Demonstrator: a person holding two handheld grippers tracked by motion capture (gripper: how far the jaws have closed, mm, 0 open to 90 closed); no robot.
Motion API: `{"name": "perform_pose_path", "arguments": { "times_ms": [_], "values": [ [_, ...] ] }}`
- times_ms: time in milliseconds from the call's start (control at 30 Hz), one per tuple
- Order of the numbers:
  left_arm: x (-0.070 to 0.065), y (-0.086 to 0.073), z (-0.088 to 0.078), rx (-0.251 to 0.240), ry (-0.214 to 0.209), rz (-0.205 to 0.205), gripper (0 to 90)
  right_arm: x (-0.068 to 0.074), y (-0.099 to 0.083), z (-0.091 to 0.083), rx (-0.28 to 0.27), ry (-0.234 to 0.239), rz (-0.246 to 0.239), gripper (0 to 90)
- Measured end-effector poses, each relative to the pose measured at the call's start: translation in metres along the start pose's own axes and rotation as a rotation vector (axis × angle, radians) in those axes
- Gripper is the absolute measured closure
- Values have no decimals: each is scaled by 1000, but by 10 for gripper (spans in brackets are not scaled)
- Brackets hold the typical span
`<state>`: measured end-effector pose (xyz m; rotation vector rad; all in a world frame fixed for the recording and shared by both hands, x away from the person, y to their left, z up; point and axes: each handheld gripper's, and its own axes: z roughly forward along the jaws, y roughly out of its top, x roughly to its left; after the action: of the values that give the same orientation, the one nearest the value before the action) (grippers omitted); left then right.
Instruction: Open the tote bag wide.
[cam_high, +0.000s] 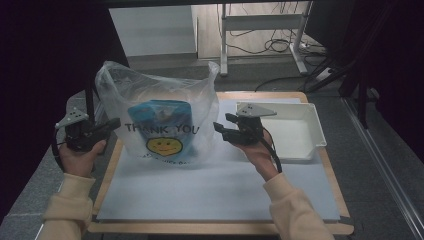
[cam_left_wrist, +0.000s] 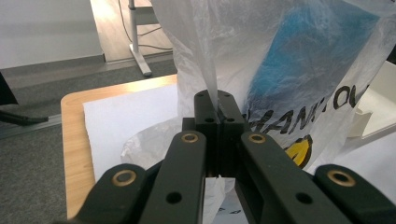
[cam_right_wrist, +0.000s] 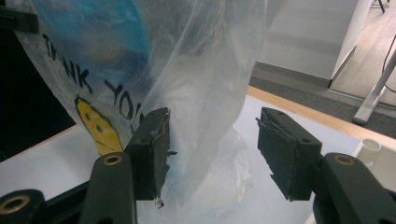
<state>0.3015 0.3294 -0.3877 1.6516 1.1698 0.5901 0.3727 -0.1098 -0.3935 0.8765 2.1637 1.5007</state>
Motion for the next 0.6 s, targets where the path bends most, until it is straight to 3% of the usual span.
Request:
{"name": "perform_pose_path", "arguments": {
  "times_ms": [333, 600],
  "values": [
    [1, -1, 0, 1, -2, -5, 900, -6, 18, 15, 8, -21, -8, 437],
    [2, 0, -1, -1, -3, -7, 900, -6, 22, 29, 15, -11, -7, 501]
  ]
}}
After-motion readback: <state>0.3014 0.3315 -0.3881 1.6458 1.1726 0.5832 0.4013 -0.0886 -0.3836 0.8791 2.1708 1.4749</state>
